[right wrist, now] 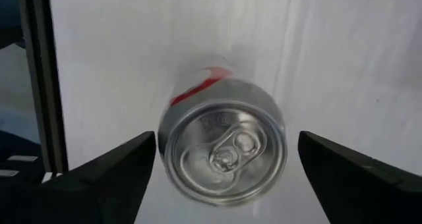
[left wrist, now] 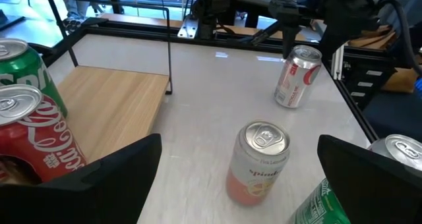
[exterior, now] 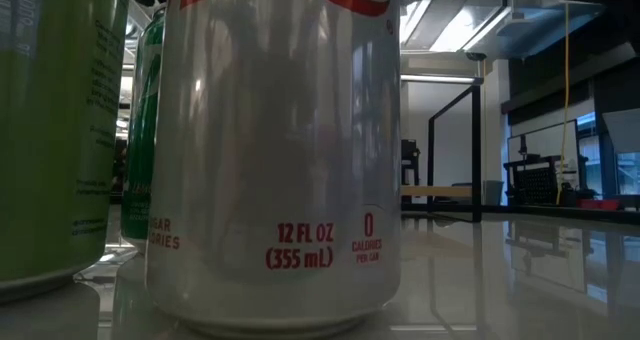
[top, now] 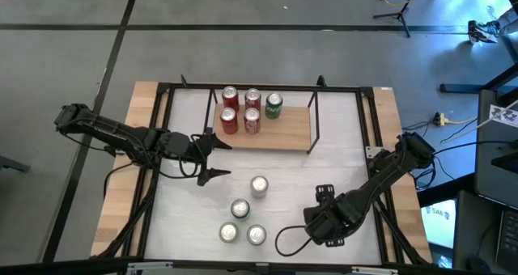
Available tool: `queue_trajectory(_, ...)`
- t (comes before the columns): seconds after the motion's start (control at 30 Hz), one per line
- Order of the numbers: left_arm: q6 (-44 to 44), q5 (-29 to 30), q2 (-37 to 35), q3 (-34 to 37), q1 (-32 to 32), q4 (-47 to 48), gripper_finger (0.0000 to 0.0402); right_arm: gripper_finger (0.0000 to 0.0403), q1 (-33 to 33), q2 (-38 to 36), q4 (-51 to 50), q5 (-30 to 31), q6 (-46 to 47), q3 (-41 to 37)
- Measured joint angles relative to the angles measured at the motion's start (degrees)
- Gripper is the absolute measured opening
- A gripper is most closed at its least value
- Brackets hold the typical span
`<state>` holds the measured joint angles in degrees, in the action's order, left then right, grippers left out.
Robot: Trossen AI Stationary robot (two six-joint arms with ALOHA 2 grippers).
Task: Place canned beverage on shelf
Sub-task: Put the right silver soda can on the shelf
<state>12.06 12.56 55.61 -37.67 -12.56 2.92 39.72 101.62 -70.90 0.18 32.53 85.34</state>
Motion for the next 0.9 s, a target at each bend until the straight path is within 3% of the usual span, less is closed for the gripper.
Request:
queue_trajectory(0.37, 0.0, 0.0, 0.0, 0.0, 0.0, 0.0, 0.0396, 0.0287, 0.0, -0.1, 0.3, 1.0, 0.0, 0.0)
queue_trajectory(0.9, 0.0, 0.0, 0.0, 0.0, 0.0, 0.0, 0.0396, 0.0301, 0.0, 0.3, 0.9, 2.3, 0.0, 0.0)
